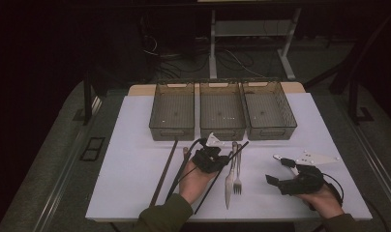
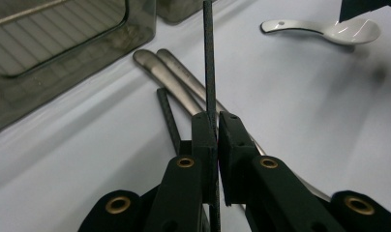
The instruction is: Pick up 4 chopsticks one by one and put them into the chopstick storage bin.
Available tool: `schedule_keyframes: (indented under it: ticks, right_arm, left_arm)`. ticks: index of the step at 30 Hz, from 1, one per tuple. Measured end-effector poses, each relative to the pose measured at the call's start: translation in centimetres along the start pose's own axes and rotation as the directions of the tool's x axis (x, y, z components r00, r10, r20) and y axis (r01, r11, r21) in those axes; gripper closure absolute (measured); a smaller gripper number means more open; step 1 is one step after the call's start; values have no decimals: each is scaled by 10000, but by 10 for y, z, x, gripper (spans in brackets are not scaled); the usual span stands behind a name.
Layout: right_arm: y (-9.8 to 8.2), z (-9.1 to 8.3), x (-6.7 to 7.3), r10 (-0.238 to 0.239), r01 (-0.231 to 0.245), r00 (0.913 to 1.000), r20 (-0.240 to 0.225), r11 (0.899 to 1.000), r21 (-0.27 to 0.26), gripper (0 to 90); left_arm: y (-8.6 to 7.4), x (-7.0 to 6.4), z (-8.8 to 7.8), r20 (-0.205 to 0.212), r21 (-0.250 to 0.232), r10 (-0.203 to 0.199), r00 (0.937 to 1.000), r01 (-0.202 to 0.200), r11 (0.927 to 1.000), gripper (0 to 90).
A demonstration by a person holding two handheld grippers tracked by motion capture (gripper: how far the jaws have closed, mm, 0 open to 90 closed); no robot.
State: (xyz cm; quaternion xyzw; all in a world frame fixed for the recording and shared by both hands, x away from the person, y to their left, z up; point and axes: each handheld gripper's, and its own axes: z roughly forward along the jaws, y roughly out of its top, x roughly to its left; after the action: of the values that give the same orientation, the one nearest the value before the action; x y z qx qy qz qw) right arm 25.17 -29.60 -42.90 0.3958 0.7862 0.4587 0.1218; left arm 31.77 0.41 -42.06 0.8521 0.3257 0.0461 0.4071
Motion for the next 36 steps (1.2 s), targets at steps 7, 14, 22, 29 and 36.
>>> schedule_keyframes:
  ticks: [7,14,22,29,36]
  right_arm:
    - [0,0,0,27,-27,10000,-21,10000,-3,96]
    - [0,0,0,20,-20,10000,-20,10000,-23,96]
    - [0,-1,-1,73,-73,10000,-37,10000,-22,96]
    - [-1,-1,-1,59,-59,10000,-39,10000,-44,96]
    - [-1,0,-1,57,-57,10000,-27,10000,-33,96]
  left_arm:
    - [11,2,1,87,160,231,9997,-232,9996,853]
    - [24,8,-3,178,154,465,9988,-468,9988,854]
    - [35,14,-5,519,226,859,9949,-872,9959,854]
    - [44,22,-12,897,332,1233,9883,-1267,9914,854]
    - [53,34,-24,1111,427,1313,9851,-1367,9897,854]
